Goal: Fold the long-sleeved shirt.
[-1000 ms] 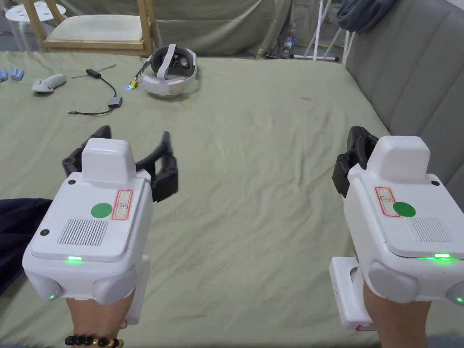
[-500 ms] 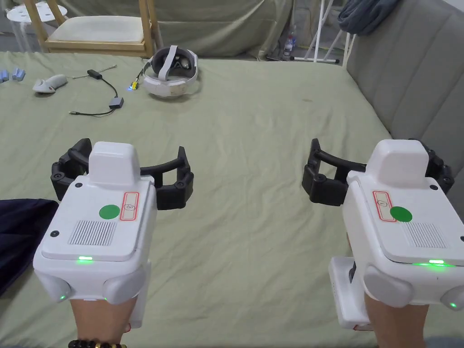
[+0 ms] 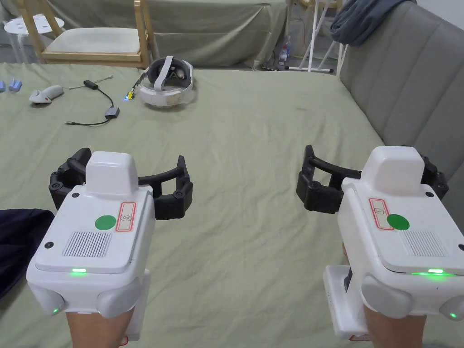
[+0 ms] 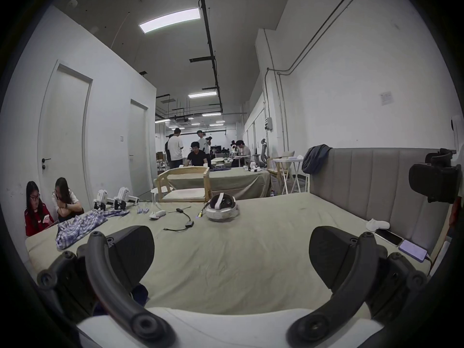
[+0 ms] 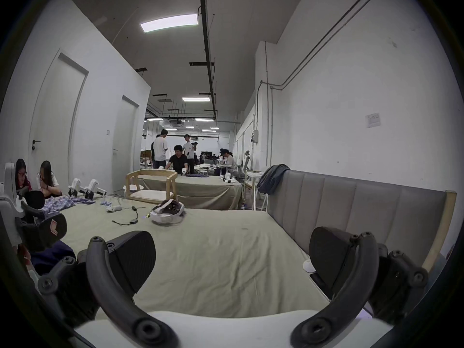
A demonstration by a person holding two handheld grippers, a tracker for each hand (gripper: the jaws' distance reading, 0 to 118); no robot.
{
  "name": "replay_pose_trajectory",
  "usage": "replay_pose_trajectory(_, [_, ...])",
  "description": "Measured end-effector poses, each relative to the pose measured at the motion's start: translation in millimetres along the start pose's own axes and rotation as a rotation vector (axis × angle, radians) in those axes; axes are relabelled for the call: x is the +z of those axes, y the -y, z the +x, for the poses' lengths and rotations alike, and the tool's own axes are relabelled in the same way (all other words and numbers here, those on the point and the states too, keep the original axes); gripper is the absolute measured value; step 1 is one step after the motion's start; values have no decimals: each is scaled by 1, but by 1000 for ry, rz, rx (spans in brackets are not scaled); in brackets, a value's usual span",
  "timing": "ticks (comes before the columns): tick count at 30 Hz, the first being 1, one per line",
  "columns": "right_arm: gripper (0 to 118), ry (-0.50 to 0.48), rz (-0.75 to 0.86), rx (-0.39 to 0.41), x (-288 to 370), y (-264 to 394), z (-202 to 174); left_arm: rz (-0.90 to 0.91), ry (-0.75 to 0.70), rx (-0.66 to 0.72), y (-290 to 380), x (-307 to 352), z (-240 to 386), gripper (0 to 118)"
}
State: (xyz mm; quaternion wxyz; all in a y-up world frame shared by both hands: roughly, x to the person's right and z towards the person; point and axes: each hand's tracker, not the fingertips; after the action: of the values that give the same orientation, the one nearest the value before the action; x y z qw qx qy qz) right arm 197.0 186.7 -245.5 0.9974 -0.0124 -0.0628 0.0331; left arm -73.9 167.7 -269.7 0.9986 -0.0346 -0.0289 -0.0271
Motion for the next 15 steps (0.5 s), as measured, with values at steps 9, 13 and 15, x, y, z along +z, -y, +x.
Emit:
replay_pose_trajectory(9, [118, -59, 28, 28, 3, -1, -7, 20, 21, -11, 3, 1, -2, 111])
replay_pose_trajectory(13, [118, -28, 40, 42, 2, 2, -13, 4, 18, -5, 2, 0, -3, 111])
replay_pose_trajectory(15, [118, -7, 36, 21, 2, 2, -13, 8, 24, -19, 1, 0, -2, 111])
